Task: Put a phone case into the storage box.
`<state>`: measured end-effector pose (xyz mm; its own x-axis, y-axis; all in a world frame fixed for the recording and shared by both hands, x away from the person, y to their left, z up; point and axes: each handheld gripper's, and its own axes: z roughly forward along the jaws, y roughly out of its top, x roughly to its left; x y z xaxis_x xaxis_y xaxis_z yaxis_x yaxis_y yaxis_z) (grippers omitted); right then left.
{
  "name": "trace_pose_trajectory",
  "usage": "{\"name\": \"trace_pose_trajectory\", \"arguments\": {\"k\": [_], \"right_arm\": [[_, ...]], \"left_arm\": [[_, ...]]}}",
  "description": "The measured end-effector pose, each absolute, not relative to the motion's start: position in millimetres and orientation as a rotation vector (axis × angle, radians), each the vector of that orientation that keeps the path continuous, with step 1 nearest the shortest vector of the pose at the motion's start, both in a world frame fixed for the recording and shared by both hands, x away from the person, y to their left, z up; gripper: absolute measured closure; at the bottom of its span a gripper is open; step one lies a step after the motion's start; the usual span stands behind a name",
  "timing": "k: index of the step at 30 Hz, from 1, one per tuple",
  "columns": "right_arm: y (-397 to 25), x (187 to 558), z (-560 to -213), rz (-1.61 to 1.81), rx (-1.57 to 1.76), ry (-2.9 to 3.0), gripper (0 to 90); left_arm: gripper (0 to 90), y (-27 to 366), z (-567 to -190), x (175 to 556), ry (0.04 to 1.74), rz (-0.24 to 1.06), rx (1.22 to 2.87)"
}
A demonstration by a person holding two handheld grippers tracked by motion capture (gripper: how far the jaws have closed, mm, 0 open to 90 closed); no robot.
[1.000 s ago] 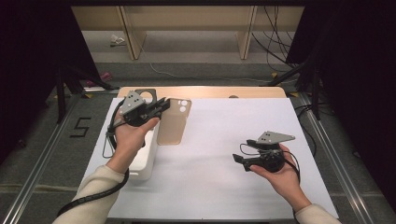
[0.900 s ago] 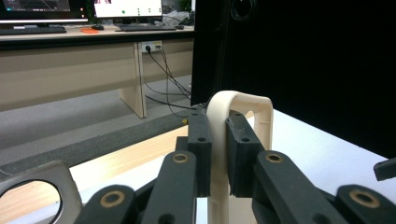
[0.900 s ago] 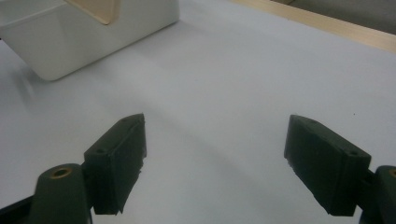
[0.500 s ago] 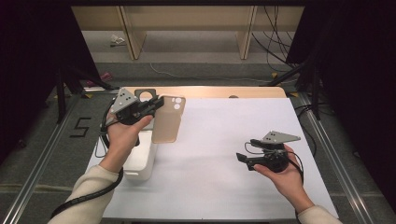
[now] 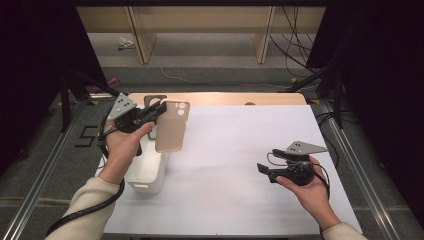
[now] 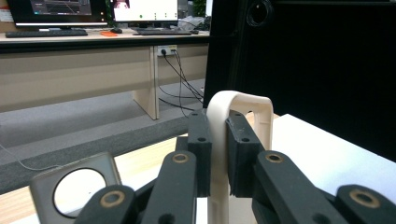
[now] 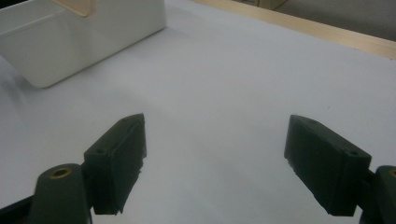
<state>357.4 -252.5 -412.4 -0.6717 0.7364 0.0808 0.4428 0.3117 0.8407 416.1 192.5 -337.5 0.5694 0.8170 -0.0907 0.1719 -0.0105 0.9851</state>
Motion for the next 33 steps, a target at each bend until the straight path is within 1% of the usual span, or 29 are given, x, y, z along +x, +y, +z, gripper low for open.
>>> {"name": "trace_pose_trajectory", "arguments": {"k": [13,18,33], "right_arm": [[-255,357,-411,1.298,1.062,2.267,21.9],[-258,356,-411,1.301,1.072,2.258,21.9],[-261,356,-412,1.303,1.08,2.249,22.0]], "left_arm": [[81.6,213,-339,418,0.908,0.66,1.509],[81.6,218,-339,419,0.91,0.653,1.504],[81.7,236,-328,419,0.919,0.664,1.454]]}}
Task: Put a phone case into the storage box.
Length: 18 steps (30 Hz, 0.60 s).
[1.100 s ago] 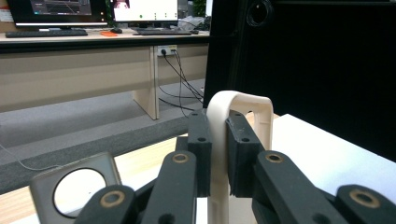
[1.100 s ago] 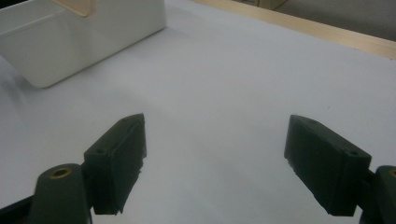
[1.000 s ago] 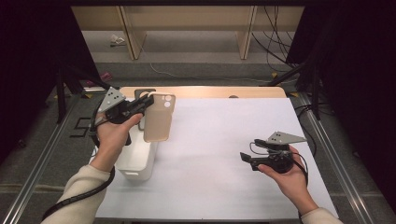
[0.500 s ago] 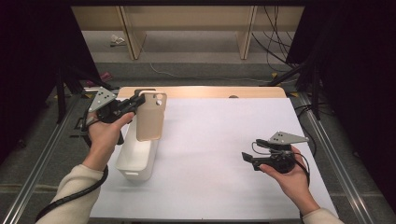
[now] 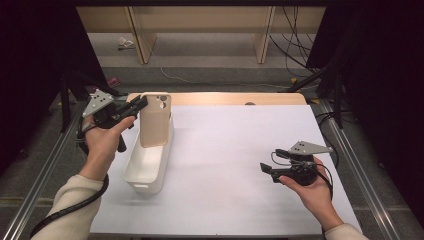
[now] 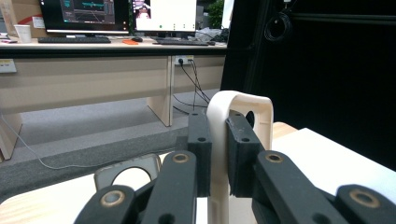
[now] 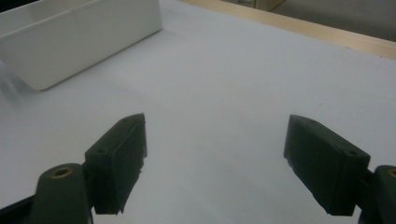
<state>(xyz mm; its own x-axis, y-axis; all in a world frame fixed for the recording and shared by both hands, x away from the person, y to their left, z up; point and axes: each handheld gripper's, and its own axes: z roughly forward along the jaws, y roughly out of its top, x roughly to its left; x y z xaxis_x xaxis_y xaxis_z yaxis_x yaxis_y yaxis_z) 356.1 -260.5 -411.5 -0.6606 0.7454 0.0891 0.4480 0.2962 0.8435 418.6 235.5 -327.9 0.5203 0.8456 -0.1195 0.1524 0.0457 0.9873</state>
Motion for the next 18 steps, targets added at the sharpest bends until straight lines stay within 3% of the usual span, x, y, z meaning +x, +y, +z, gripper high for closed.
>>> {"name": "trace_pose_trajectory", "arguments": {"k": [18], "right_arm": [[-264.7,354.4,-412.0,1.314,1.092,2.242,22.1]], "left_arm": [[81.7,246.1,-327.3,420.7,0.925,0.671,1.444]]}}
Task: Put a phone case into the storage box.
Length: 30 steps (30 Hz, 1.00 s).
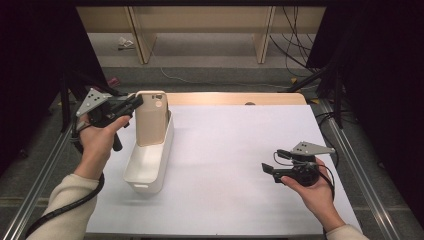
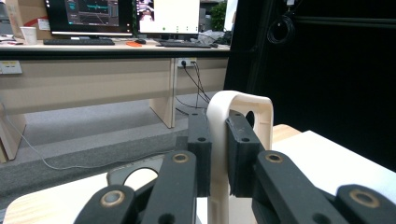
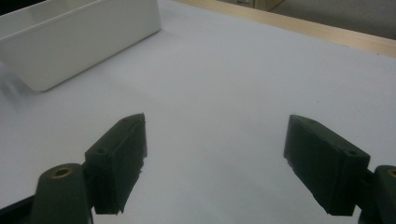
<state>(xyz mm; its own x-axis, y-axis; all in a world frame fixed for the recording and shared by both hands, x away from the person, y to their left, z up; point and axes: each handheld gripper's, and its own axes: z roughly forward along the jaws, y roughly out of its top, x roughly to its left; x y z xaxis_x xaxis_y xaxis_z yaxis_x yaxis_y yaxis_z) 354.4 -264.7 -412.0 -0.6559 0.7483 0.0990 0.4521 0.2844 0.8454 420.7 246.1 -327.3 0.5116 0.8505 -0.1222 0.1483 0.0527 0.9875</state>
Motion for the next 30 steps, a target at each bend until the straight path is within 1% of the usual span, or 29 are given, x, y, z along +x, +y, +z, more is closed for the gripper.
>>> {"name": "trace_pose_trajectory", "arguments": {"k": [13,30], "right_arm": [[-266,354,-412,1.319,1.093,2.238,22.5],[-266,354,-413,1.317,1.1,2.24,22.5]], "left_arm": [[81.7,250,-327,427,0.929,0.682,1.438],[81.6,252,-336,439,0.938,0.685,1.446]]}}
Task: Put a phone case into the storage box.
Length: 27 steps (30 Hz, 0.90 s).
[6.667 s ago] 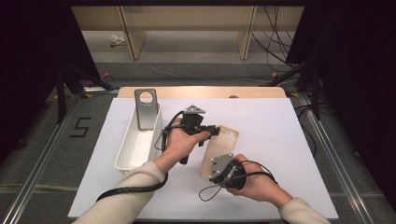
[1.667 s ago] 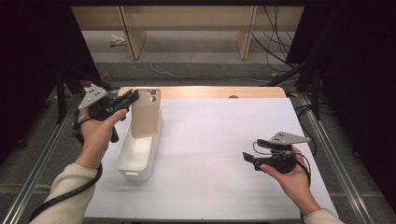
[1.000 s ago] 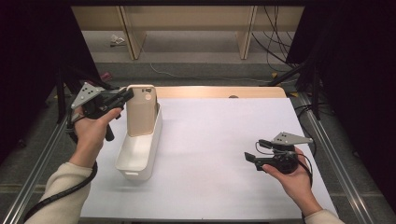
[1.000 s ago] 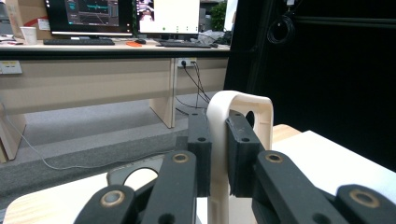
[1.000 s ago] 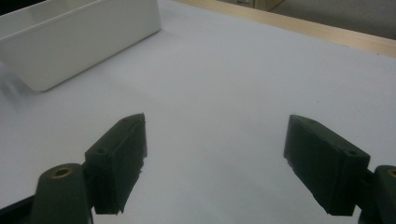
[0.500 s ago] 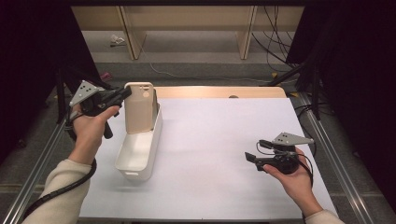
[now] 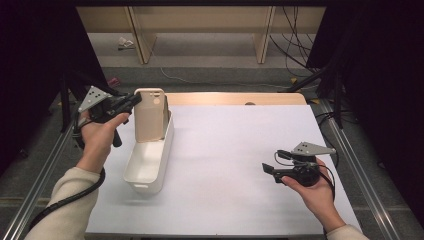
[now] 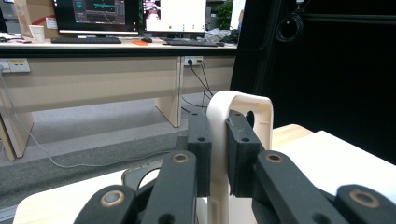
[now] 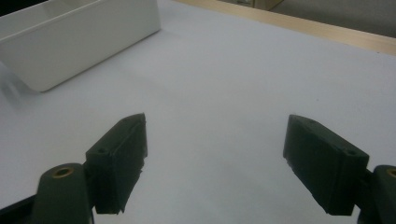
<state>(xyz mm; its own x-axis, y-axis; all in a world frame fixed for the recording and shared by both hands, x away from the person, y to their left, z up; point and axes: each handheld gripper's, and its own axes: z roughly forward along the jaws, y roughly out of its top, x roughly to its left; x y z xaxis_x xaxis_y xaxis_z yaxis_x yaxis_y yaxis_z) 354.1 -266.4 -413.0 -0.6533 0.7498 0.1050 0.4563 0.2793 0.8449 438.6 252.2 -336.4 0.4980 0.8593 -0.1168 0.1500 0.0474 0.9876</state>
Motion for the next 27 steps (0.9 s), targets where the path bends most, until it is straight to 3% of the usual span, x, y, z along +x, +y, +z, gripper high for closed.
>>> {"name": "trace_pose_trajectory", "arguments": {"k": [27], "right_arm": [[-267,355,-414,1.312,1.105,2.243,22.8]], "left_arm": [[81.6,256,-350,458,0.939,0.69,1.445]]}}
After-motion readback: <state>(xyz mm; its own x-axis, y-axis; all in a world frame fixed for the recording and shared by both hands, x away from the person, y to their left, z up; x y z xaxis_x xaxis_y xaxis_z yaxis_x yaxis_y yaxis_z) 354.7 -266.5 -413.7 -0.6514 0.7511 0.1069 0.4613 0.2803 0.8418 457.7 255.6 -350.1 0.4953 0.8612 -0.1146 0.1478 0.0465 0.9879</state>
